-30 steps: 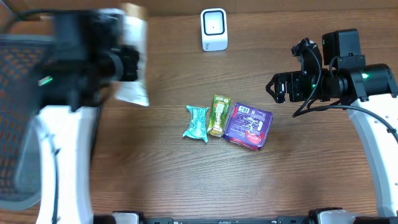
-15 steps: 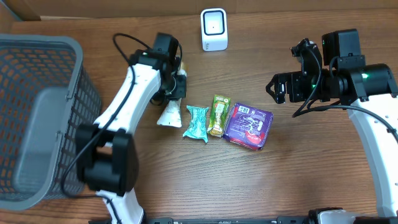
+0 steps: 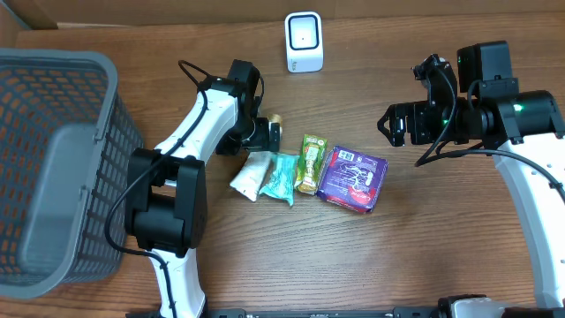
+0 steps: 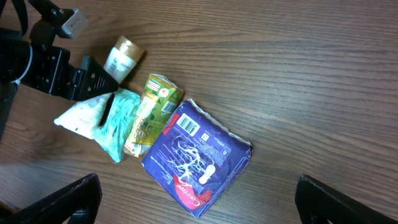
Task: Scan the item barcode
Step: 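Place the white tube on the table left of the mint wrapper, then lower the right gripper onto the purple snack bag and grasp it, then lift the purple bag and carry it toward the white scanner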
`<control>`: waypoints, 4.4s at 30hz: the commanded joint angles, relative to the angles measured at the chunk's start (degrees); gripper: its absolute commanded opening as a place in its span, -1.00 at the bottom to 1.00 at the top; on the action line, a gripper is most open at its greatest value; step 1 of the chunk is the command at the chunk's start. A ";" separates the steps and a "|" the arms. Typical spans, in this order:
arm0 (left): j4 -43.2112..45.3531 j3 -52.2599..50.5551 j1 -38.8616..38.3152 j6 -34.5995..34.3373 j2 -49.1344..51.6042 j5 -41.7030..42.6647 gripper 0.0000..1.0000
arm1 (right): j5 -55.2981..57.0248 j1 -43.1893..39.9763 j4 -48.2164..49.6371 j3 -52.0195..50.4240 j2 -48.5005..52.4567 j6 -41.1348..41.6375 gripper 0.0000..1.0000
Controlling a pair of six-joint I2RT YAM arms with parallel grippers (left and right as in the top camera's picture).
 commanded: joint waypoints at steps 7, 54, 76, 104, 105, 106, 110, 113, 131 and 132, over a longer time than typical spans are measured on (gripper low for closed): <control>-6.64 8.90 1.90 -0.24 -2.10 0.57 0.99 | -0.33 0.37 -0.11 0.02 0.02 0.13 1.00; -25.33 30.77 6.64 4.42 -31.67 -2.62 0.99 | -10.75 0.24 14.71 -33.77 8.07 12.55 0.64; -25.33 30.77 6.64 4.39 -31.43 -2.62 0.99 | 17.33 1.22 32.70 -34.36 8.07 24.41 0.74; -25.31 30.77 6.64 4.39 -31.43 -2.62 0.99 | -15.43 -8.85 20.90 -14.40 20.68 -8.15 0.99; -25.31 30.77 6.64 4.39 -31.43 -2.62 0.99 | -16.98 -8.85 20.63 -14.40 22.67 -9.88 0.99; -25.31 30.77 6.64 4.42 -31.43 -2.62 0.99 | -18.64 -8.85 20.28 -14.40 24.30 -11.72 0.99; -25.31 30.77 6.64 4.39 -31.43 -2.62 0.99 | -20.50 -8.85 20.24 -14.40 28.92 -14.05 0.99; -25.31 30.77 6.64 4.39 -31.43 -2.62 0.99 | -20.74 -8.85 20.63 -14.43 30.64 -14.01 0.99; -25.31 30.77 6.64 4.42 -31.43 -2.62 0.99 | -23.82 -8.81 21.84 -20.96 31.10 -13.38 -0.06; -25.31 30.77 6.64 4.39 -31.43 -2.62 0.99 | -24.94 -8.81 22.05 -20.94 31.08 -13.35 -0.15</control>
